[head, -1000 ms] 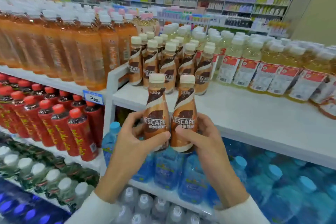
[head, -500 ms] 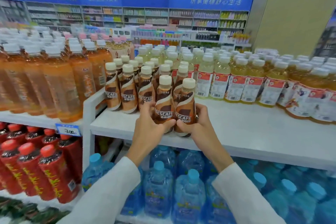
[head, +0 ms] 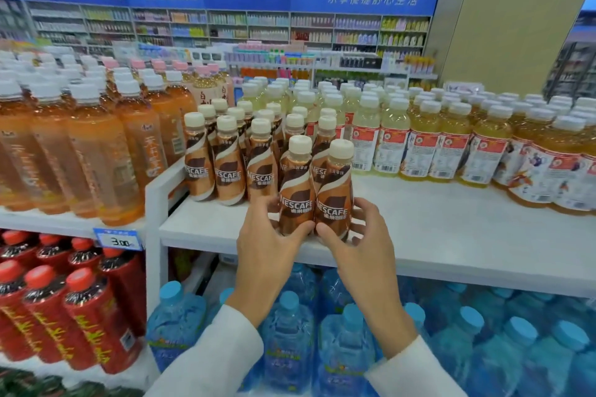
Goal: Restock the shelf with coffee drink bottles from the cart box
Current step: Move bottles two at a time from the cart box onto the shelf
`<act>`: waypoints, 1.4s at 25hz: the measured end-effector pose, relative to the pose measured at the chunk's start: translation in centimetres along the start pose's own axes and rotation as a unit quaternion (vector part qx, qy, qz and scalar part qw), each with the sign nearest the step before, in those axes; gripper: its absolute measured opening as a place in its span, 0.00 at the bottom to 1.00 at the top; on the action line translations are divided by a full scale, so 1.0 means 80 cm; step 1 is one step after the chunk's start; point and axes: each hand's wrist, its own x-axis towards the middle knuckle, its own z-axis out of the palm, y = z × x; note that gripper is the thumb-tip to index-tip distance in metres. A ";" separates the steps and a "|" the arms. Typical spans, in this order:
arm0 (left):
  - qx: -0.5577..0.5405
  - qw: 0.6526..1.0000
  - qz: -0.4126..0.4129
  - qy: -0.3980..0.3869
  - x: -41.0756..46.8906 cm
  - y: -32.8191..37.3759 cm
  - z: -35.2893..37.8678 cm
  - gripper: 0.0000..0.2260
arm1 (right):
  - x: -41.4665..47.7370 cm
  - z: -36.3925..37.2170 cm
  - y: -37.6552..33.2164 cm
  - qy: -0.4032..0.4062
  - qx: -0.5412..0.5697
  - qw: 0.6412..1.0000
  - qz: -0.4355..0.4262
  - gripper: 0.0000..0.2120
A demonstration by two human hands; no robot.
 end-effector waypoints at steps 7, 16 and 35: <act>0.064 0.997 -0.012 0.029 0.036 -0.001 0.010 0.21 | 0.039 0.021 -0.011 -0.005 -0.035 0.999 -0.005 0.25; 0.061 0.997 -0.026 0.041 0.056 -0.004 0.024 0.23 | 0.072 0.034 -0.003 -0.004 -0.033 0.999 -0.008 0.27; 0.045 0.996 -0.015 0.072 0.050 -0.007 0.036 0.21 | 0.085 0.038 0.007 -0.008 -0.025 0.999 -0.022 0.27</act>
